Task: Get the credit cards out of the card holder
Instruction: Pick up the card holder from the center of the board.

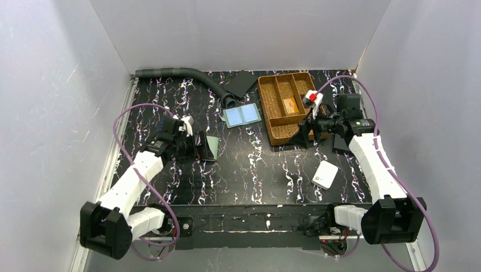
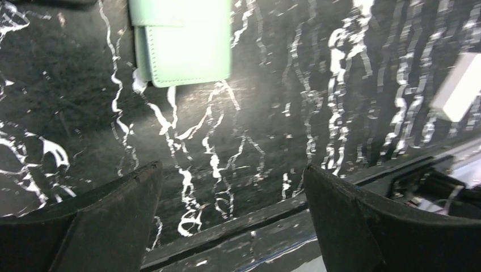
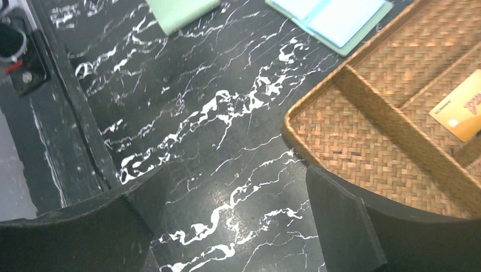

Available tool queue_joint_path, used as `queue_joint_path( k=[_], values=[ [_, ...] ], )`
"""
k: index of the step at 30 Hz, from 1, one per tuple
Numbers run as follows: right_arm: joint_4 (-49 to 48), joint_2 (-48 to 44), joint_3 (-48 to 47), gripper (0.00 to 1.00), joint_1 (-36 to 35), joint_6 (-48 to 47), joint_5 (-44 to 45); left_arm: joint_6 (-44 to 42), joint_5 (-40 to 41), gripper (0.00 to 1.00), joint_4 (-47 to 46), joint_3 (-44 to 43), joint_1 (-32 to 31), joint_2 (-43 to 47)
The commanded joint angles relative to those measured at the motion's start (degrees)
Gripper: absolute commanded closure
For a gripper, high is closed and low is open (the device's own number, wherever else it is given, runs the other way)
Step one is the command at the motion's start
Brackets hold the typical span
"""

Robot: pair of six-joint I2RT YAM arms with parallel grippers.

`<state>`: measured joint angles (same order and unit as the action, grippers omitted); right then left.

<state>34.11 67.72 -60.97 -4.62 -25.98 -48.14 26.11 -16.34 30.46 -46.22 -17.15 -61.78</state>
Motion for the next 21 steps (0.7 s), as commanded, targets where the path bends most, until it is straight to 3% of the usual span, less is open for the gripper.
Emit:
queue_joint_path(
  k=[1,6,10,21],
  values=[
    [1.93,0.83,1.92,0.02,-1.2,-9.17,-0.93,-3.86,8.45,0.1,2.9,-4.21,-1.65,-6.29],
    [0.5,0.38,3.44,0.02,-1.27,-9.04,-1.16,-5.65,11.15,0.21,0.89,-8.43,-2.66,-15.96],
    [-1.29,-0.85,5.6,0.02,-1.22,-8.03,-1.43,-7.14,12.08,0.22,0.1,-10.93,-3.15,-21.42],
    [-2.09,-2.31,6.7,0.02,-1.24,-6.98,-1.18,-9.98,8.24,0.25,-1.38,-11.32,-3.16,-23.66]
  ],
)
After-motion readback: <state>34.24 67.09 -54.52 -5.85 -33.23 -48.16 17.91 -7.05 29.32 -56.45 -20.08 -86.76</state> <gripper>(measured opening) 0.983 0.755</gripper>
